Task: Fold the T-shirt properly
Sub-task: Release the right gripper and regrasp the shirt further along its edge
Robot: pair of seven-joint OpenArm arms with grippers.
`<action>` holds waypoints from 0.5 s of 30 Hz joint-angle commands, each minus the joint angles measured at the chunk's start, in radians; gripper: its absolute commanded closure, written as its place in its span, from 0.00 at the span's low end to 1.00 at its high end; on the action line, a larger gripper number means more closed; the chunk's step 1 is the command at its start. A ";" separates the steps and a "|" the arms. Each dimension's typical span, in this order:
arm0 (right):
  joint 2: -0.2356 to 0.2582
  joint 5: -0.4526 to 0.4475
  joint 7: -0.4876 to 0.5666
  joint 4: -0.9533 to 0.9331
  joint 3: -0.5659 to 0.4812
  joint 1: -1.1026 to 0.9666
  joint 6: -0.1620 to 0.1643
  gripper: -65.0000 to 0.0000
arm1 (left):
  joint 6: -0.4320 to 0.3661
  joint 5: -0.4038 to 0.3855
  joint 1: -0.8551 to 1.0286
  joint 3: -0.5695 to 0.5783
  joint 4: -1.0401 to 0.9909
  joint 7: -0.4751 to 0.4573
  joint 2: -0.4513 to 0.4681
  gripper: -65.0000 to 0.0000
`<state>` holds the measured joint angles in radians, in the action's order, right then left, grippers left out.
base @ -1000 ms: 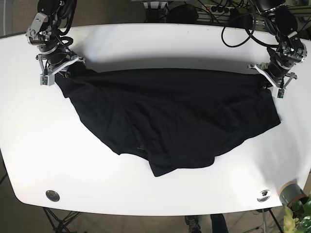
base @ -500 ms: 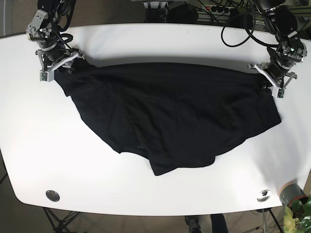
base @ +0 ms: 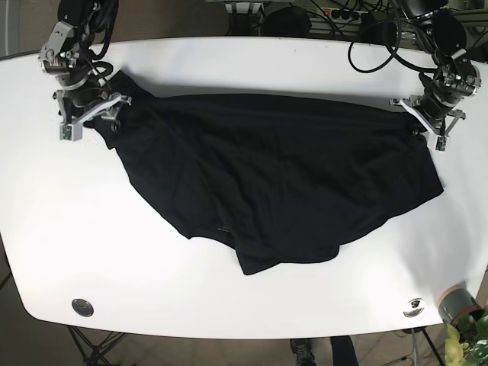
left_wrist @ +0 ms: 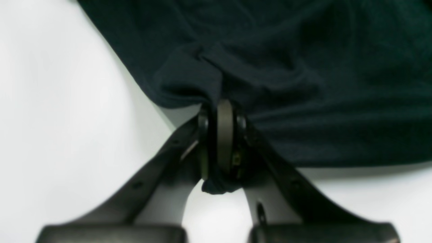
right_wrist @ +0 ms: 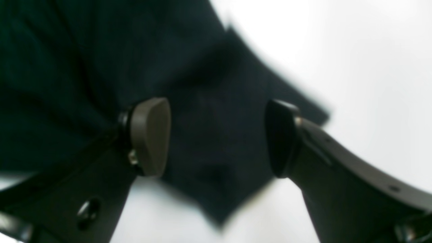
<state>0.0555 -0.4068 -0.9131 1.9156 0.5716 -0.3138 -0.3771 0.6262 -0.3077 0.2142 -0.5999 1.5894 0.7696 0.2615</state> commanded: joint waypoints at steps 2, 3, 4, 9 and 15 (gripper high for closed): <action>0.016 -0.010 0.024 -0.014 -0.020 0.080 -0.004 0.35 | -0.002 -0.008 -0.009 -0.009 0.019 -0.020 0.023 1.00; 0.019 -0.008 0.024 -0.023 -0.040 0.100 -0.004 0.35 | -0.002 -0.008 -0.009 -0.009 0.019 -0.020 0.023 1.00; 0.028 -0.008 0.024 -0.034 -0.055 0.114 -0.004 0.35 | -0.002 -0.008 -0.009 -0.009 0.018 -0.020 0.023 1.00; 0.079 -0.008 0.024 -0.127 -0.186 0.230 0.007 0.35 | -0.002 -0.008 -0.009 -0.009 0.019 -0.020 0.023 1.00; 0.106 -0.008 0.027 -0.322 -0.258 0.402 0.007 0.35 | -0.002 -0.009 -0.009 -0.009 0.021 -0.020 0.023 1.00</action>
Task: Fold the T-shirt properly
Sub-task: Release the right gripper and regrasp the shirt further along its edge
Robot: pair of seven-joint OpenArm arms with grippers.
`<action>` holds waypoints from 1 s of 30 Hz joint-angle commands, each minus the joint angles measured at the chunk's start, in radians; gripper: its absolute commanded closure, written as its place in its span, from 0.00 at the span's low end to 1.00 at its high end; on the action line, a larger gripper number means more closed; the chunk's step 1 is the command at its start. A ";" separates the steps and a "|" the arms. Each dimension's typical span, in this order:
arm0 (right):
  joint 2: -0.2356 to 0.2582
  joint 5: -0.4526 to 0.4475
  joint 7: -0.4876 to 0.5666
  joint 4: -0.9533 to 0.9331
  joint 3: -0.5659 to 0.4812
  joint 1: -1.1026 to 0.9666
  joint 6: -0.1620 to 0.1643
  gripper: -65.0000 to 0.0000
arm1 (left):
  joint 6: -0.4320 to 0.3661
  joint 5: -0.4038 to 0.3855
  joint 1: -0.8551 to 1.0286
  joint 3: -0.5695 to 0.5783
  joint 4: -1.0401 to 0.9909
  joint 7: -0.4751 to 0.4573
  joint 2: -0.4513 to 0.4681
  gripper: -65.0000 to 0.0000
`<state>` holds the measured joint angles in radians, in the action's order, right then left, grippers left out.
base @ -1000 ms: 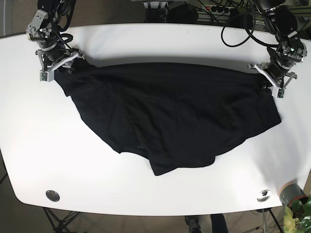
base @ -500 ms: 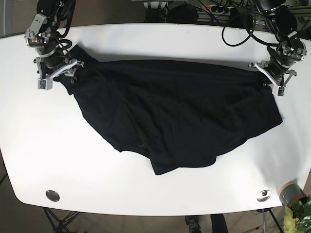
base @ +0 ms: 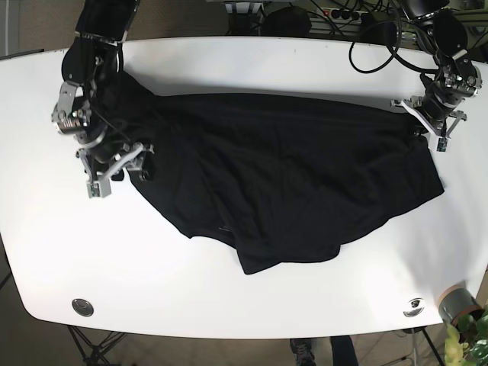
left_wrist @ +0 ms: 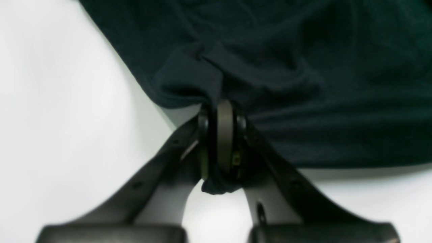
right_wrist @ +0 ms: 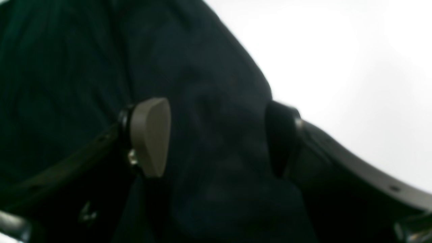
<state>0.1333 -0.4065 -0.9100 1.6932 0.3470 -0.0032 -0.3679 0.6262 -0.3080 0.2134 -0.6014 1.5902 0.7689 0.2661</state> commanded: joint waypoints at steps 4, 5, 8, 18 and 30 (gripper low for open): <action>0.058 -0.009 0.053 -0.265 -0.076 0.210 -0.003 0.36 | -0.002 -0.009 -0.007 -0.007 0.025 -0.019 0.019 1.00; 0.062 -0.009 0.078 -0.311 -0.088 0.240 -0.003 0.36 | -0.002 -0.009 -0.007 -0.007 0.025 -0.019 0.019 1.00; 0.088 -0.007 0.154 -0.405 -0.136 0.296 -0.003 0.36 | -0.002 -0.009 -0.009 -0.007 0.025 -0.019 0.019 1.00; 0.148 -0.007 0.369 -0.694 -0.315 0.426 -0.006 0.35 | -0.002 -0.009 -0.010 -0.007 0.025 -0.019 0.019 1.00; 0.141 -0.007 0.547 -0.893 -0.483 0.469 -0.009 0.35 | -0.002 -0.009 -0.012 -0.005 0.025 -0.019 0.020 1.00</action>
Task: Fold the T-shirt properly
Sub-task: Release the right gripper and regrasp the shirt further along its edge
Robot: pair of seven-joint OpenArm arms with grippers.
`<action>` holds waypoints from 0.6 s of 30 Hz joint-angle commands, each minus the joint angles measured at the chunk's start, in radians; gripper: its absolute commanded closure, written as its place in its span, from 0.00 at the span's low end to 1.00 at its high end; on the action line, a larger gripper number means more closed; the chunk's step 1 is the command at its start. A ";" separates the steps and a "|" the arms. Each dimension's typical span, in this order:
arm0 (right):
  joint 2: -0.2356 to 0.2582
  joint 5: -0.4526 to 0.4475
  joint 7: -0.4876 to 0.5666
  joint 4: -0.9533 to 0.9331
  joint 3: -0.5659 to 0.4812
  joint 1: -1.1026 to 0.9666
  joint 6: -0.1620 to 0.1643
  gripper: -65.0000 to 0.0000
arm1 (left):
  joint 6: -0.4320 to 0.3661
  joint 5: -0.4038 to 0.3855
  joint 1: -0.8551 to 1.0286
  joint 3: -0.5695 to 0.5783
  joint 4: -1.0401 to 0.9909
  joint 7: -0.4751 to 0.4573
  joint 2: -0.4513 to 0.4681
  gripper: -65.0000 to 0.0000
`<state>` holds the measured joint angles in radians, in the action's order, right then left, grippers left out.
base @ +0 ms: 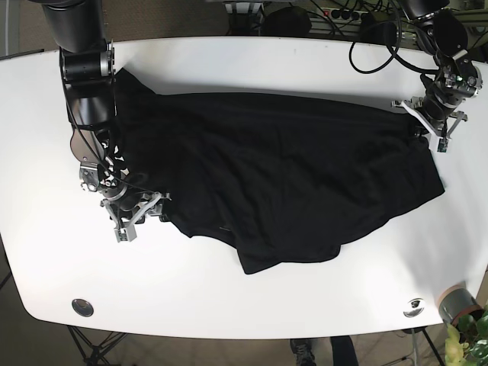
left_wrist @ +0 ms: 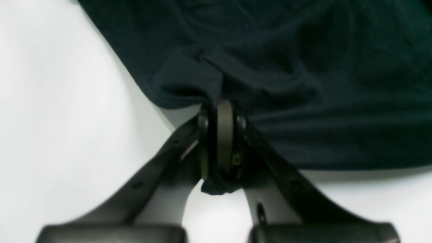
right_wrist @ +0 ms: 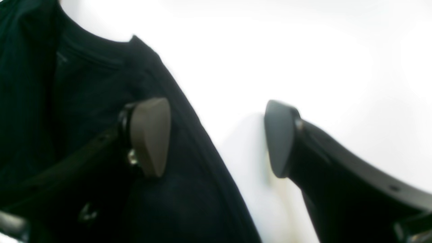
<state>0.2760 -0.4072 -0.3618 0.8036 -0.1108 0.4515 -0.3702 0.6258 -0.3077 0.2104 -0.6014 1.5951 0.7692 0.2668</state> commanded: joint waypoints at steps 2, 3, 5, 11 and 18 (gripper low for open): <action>-0.027 -0.008 -0.001 -0.003 -0.033 0.011 -0.006 0.35 | -0.002 -0.009 -0.010 -0.005 0.020 -0.020 0.019 1.00; -0.039 -0.008 0.000 -0.003 -0.036 0.011 -0.006 0.35 | -0.002 -0.009 -0.010 -0.005 0.020 -0.020 0.019 1.00; -0.057 -0.008 0.000 -0.003 -0.045 0.010 -0.006 0.35 | -0.002 -0.009 -0.016 -0.005 0.020 -0.020 0.019 1.00; -0.103 -0.006 0.004 -0.010 -0.074 0.010 0.000 0.35 | -0.002 -0.008 -0.030 -0.005 0.017 -0.020 0.022 1.00; -0.111 -0.006 0.005 -0.011 -0.076 0.014 0.001 0.37 | -0.002 -0.008 -0.030 -0.004 0.020 -0.018 0.033 1.00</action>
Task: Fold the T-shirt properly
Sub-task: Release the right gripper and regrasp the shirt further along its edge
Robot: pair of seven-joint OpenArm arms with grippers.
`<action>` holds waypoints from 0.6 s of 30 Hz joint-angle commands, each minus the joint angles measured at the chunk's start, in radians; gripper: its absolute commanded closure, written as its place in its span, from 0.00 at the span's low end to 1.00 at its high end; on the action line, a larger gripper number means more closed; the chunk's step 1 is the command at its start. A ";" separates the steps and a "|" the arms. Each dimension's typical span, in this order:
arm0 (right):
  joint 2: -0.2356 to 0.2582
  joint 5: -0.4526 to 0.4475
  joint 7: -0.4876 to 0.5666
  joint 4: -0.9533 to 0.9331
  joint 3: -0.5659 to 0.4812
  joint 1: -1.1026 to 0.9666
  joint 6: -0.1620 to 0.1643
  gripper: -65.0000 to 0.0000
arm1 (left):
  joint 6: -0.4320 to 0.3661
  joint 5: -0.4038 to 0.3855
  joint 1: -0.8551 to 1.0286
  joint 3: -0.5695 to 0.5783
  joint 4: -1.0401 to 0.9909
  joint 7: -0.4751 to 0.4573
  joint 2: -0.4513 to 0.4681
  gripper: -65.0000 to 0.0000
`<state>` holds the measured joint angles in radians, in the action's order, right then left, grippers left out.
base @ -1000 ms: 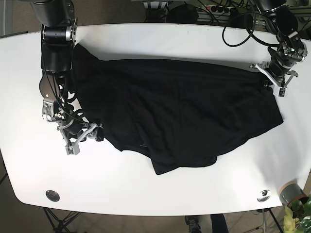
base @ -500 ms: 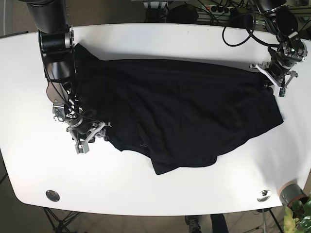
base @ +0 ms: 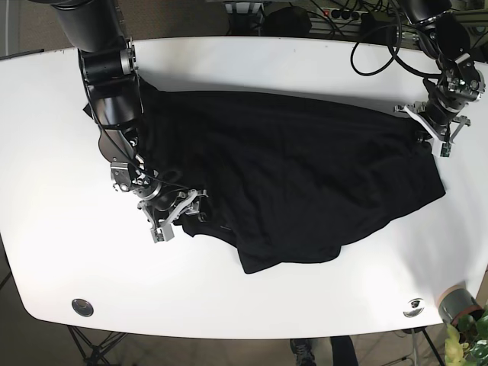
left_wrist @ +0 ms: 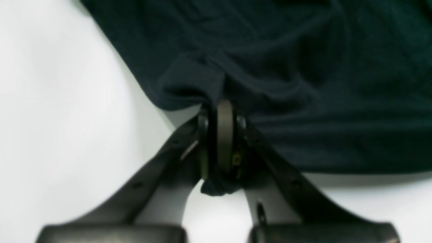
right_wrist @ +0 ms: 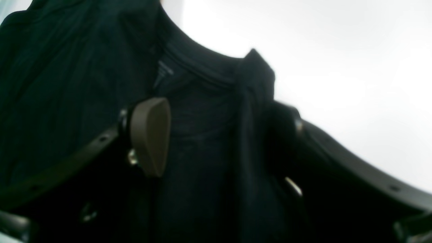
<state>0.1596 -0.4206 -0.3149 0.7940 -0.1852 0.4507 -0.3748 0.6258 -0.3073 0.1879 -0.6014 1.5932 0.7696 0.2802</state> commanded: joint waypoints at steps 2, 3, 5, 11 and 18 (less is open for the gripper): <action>0.007 0.007 -0.042 -0.002 0.000 0.015 0.006 0.40 | -0.002 -0.008 -0.008 -0.004 0.022 -0.019 0.021 1.00; 0.008 0.007 -0.042 -0.002 0.000 0.015 0.006 0.44 | -0.002 -0.008 -0.009 -0.004 0.022 -0.019 0.026 1.00; 0.008 0.007 -0.033 -0.002 0.000 0.015 0.006 0.55 | -0.002 -0.008 -0.009 -0.004 0.020 -0.019 0.035 1.00; 0.011 0.007 -0.017 -0.002 -0.001 0.010 0.006 0.96 | -0.002 -0.010 -0.009 -0.004 0.022 -0.019 0.040 1.00; 0.030 0.007 -0.020 0.000 0.005 0.009 0.006 0.96 | -0.002 -0.014 -0.009 -0.004 0.046 -0.008 0.040 0.99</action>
<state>0.1715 -0.4225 -0.3164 0.7879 -0.1852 0.4442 -0.3676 0.6258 -0.3080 0.1860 -0.5995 1.5955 0.7696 0.3023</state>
